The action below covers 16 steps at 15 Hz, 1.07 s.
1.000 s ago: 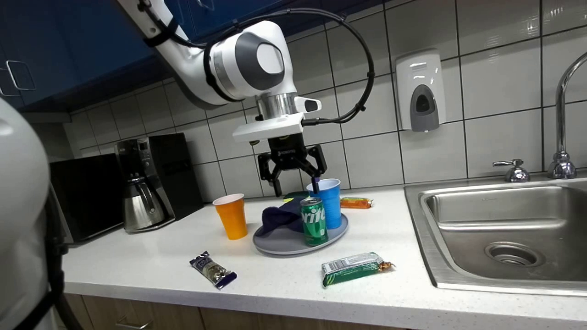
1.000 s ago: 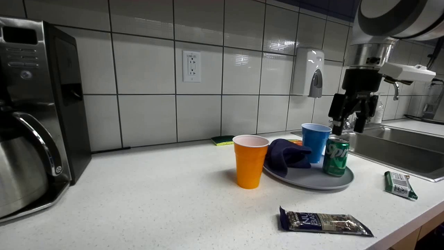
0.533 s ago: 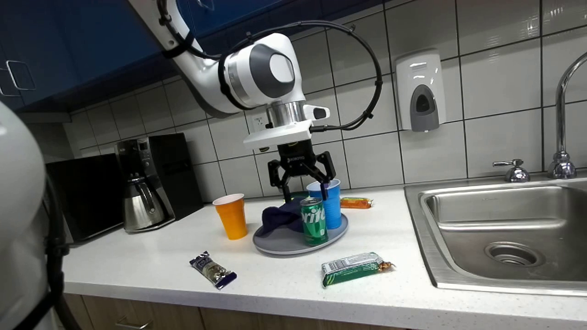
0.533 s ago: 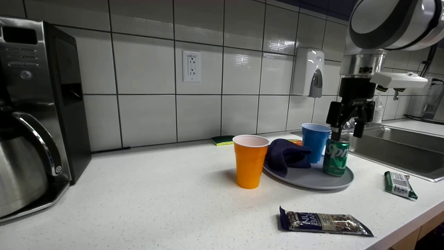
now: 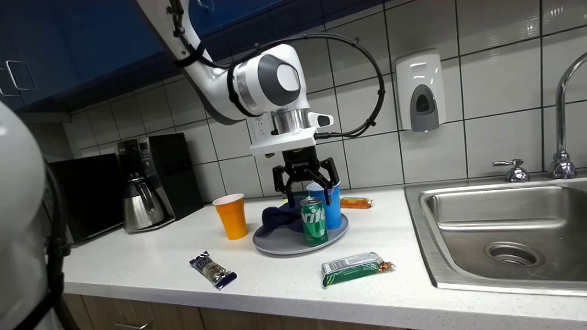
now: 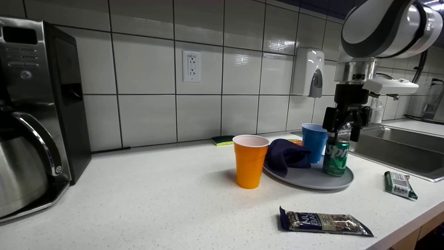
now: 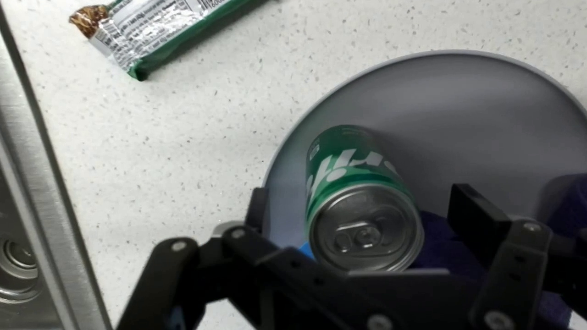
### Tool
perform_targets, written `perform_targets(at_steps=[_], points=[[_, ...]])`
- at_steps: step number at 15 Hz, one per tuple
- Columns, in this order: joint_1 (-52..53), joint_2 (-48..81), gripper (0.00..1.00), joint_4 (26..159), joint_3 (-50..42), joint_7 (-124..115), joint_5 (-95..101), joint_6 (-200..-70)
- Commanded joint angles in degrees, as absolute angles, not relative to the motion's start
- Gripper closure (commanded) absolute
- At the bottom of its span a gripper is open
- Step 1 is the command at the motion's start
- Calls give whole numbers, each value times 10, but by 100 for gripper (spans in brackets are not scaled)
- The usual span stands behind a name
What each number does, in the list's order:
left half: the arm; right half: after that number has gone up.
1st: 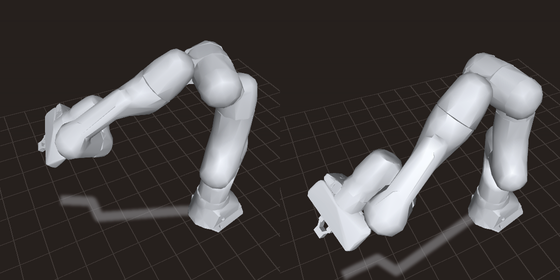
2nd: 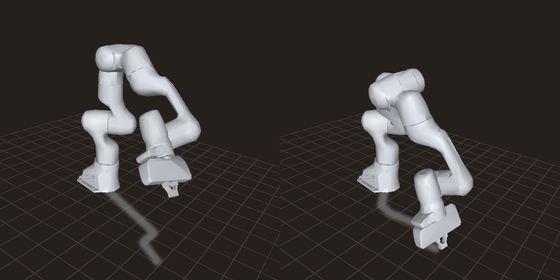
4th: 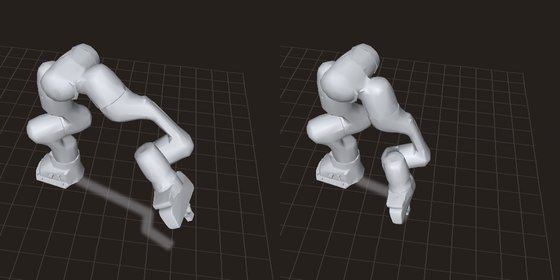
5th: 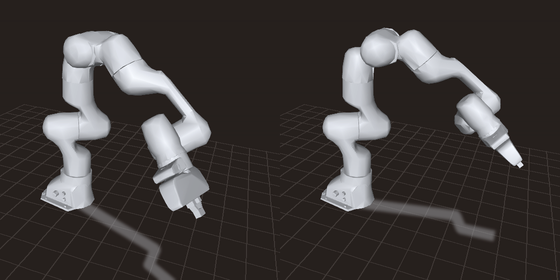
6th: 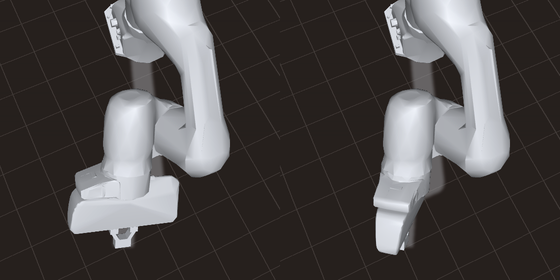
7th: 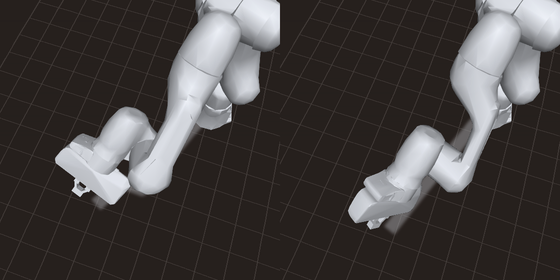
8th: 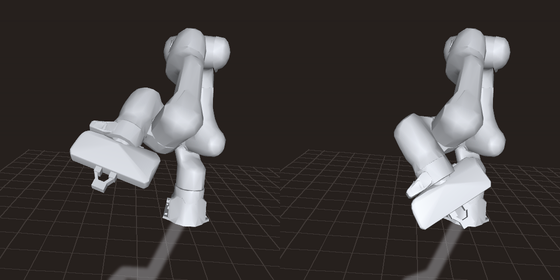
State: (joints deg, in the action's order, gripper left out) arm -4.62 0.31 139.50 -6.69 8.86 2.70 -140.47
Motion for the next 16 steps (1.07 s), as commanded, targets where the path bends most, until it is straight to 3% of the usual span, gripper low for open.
perform_targets(at_steps=[1,8,9,10,14,16], points=[[-51,18,0,1376,-64,74,36,-1398],[-50,27,0,1373,-63,75,35,-1398],[-50,27,25,1373,-63,75,35,-1399],[-50,27,26,1373,-63,75,35,-1400],[-50,27,58,1372,-62,83,27,-1395],[-50,28,62,1371,-61,89,21,-1392]])
